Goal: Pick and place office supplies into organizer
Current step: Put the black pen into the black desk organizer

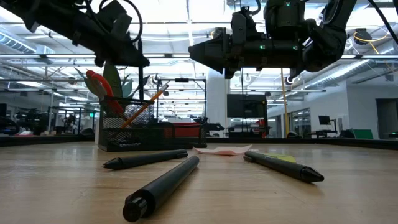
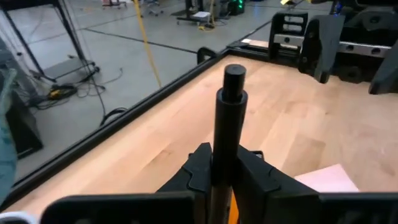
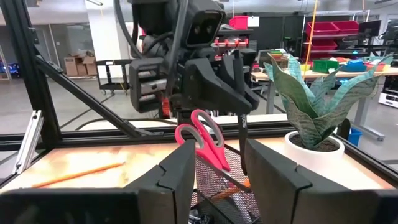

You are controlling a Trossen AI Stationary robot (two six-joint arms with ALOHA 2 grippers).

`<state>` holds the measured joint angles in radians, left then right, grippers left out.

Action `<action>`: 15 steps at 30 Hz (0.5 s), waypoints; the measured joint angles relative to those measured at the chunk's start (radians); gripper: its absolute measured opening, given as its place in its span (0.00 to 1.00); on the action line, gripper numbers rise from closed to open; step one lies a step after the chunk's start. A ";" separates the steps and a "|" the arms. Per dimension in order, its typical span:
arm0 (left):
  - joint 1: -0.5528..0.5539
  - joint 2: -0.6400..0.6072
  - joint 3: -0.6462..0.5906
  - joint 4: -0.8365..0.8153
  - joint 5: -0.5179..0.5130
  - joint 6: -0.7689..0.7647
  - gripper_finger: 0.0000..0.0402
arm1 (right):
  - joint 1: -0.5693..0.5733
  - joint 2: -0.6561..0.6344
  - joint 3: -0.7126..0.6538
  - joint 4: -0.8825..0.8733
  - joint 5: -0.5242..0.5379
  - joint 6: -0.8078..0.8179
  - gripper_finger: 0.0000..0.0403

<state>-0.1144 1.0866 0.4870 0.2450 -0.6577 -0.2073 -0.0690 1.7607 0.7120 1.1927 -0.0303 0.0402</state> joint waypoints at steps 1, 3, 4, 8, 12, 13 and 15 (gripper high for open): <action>-0.006 0.000 0.000 -0.001 -0.014 -0.004 0.12 | 0.003 0.000 0.000 0.000 0.000 0.000 0.32; -0.011 0.000 0.000 -0.014 -0.022 -0.010 0.13 | 0.006 0.000 0.000 0.000 0.000 -0.004 0.32; -0.011 0.000 0.000 -0.027 -0.023 -0.011 0.13 | 0.007 0.000 0.000 0.002 0.000 -0.005 0.32; 0.001 0.000 0.000 -0.038 -0.034 -0.014 0.09 | 0.009 0.000 0.000 0.003 0.000 -0.007 0.32; 0.020 0.000 0.000 -0.041 -0.023 -0.050 0.09 | 0.008 0.000 0.000 0.008 0.000 -0.007 0.31; 0.024 0.000 0.000 -0.045 -0.023 -0.068 0.11 | 0.008 0.000 0.000 0.008 0.000 -0.007 0.31; 0.028 0.000 -0.004 -0.048 -0.024 -0.097 0.16 | 0.008 0.000 0.000 0.008 0.000 -0.007 0.31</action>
<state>-0.0863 1.0863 0.4834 0.1968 -0.6818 -0.3045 -0.0608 1.7604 0.7120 1.2003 -0.0306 0.0334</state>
